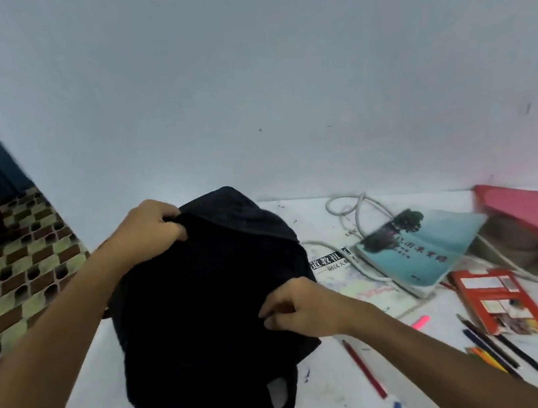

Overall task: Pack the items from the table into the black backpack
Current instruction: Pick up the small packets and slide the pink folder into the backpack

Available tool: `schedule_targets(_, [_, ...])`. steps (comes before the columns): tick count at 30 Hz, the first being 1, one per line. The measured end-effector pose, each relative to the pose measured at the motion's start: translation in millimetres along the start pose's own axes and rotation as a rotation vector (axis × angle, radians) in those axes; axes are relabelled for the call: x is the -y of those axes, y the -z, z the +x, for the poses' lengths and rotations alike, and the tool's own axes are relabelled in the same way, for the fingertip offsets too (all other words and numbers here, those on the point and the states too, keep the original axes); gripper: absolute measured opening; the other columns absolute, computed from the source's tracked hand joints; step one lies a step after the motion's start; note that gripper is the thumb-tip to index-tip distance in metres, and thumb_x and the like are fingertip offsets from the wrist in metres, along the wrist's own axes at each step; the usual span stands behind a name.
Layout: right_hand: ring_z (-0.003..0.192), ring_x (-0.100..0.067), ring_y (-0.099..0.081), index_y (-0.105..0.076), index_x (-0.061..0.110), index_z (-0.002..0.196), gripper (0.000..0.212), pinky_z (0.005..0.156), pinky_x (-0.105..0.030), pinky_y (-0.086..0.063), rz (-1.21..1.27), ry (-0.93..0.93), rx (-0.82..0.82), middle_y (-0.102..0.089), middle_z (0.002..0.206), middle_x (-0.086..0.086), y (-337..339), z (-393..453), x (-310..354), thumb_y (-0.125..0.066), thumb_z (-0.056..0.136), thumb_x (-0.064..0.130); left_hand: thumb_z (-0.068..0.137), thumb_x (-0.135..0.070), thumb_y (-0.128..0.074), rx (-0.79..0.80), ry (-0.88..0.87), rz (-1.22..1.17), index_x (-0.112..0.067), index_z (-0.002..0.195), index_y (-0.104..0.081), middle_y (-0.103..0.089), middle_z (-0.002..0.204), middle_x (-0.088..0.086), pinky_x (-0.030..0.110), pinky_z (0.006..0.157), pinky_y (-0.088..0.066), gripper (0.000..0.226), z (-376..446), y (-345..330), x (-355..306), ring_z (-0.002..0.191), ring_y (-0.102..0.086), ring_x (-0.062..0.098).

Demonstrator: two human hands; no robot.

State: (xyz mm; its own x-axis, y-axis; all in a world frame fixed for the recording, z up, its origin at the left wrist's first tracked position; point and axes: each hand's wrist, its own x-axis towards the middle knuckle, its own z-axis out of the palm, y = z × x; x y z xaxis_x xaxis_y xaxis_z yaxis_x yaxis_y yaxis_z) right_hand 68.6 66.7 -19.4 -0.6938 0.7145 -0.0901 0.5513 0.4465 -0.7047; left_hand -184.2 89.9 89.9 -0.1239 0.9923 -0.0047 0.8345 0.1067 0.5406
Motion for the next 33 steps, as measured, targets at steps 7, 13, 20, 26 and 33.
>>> schedule_targets(7, [0.087,-0.009,-0.067,-0.07,0.002,0.104,0.02,0.083,-0.019,-0.053,0.282,-0.038,-0.18,-0.073,0.098,-0.007,47.0,-56.8,-30.7,-0.068,0.084,0.006,0.065,-0.005,-0.073,0.525,-0.081,0.377,-0.02,0.069,-0.065,-0.062,0.065,-0.002,0.025,0.046,-0.047,0.018,17.8,-36.3,-44.1,0.05,-0.057,0.01])
schedule_targets(13, [0.089,-0.012,-0.067,-0.069,0.002,0.107,0.022,0.086,-0.023,-0.054,0.298,-0.097,-0.31,-0.072,0.102,-0.011,85.0,-105.2,-51.2,-0.067,0.085,0.004,0.056,-0.028,-0.09,0.83,-0.148,0.338,-0.03,0.111,-0.062,-0.07,0.1,-0.004,0.03,0.069,-0.056,0.061,22.3,-63.8,-121.6,0.085,-0.067,0.009])
schedule_targets(20, [0.092,-0.008,-0.067,-0.072,0.011,0.1,0.016,0.083,-0.019,-0.053,0.34,-0.209,-0.715,-0.072,0.099,0.001,139.8,-197.5,-75.6,-0.063,0.087,0.006,0.073,-0.039,-0.077,0.665,-0.379,-0.064,-0.022,0.108,-0.062,-0.071,0.088,-0.003,0.035,0.073,-0.055,0.041,19.2,-163.0,-229.2,0.084,-0.068,0.018])
schedule_targets(26, [0.075,-0.02,-0.069,-0.07,0.016,0.08,0.024,0.067,-0.031,-0.056,0.311,-0.239,-1.198,-0.072,0.08,-0.006,179.2,-288.4,-101.0,-0.057,0.085,-0.004,0.094,-0.044,-0.054,0.732,-0.245,-0.439,-0.019,0.114,-0.054,-0.065,0.105,0.014,0.042,0.07,-0.059,0.032,-8.2,-259.7,-317.7,0.086,-0.068,0.028])
schedule_targets(33, [0.108,-0.022,-0.057,-0.07,0.019,0.103,0.022,0.089,-0.035,-0.045,-0.035,-0.831,-1.188,-0.065,0.115,-0.001,195.8,-357.9,-171.9,-0.061,0.084,0.017,0.09,-0.014,-0.064,0.788,0.017,-0.806,-0.006,0.117,-0.045,-0.069,0.094,0.021,0.036,0.056,-0.057,0.034,-19.9,-315.1,-358.2,0.068,-0.069,0.03])
